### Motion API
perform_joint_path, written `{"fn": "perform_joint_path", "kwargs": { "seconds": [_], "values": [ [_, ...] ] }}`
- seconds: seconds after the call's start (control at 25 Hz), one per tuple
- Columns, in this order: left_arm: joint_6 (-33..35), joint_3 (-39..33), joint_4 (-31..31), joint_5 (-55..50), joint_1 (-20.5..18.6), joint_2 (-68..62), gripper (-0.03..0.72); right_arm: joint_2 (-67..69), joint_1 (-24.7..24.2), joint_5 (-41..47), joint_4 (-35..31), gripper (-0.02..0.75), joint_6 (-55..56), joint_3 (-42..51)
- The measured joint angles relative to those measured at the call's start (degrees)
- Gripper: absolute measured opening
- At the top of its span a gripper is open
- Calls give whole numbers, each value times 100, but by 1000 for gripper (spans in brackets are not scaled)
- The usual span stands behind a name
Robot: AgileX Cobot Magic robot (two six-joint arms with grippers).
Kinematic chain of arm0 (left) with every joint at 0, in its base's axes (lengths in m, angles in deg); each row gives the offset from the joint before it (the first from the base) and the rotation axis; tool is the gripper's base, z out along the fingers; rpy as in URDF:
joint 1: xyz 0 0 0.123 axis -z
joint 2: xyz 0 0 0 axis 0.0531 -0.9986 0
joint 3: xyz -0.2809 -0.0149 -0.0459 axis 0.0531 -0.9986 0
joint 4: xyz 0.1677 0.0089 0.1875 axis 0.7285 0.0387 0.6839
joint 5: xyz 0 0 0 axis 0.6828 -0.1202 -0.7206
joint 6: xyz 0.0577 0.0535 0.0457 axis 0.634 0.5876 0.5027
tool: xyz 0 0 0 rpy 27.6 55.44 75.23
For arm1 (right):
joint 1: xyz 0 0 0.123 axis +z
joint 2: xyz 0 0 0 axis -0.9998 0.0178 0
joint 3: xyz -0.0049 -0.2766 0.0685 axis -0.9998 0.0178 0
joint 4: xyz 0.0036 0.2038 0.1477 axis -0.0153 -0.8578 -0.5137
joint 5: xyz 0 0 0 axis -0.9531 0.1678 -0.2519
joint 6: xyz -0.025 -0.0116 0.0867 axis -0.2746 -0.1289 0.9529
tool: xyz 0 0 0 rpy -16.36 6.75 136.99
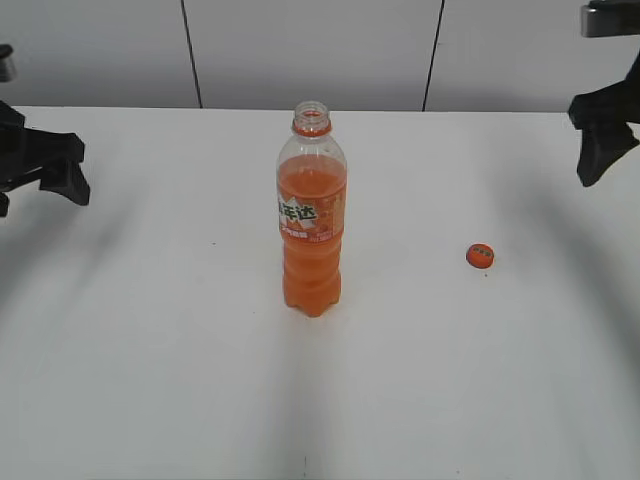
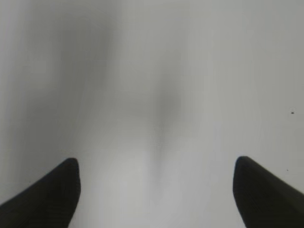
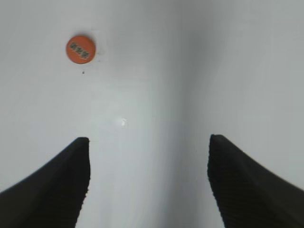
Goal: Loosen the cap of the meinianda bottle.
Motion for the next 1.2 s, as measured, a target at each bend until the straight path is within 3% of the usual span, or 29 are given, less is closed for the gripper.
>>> {"fn": "perform_joint_path", "kwargs": {
  "seconds": [0.28,0.8,1.2],
  "values": [
    [309,11,-233,-90,0,-66,591,0,-489,15,46,577,16,0],
    [402,46,30,-159,0,440,591,-87,-514,301,65,577,16,0],
    [418,46,295,-271,0,1561,591,-1213,-514,385,88,577,-52,0]
  ]
}}
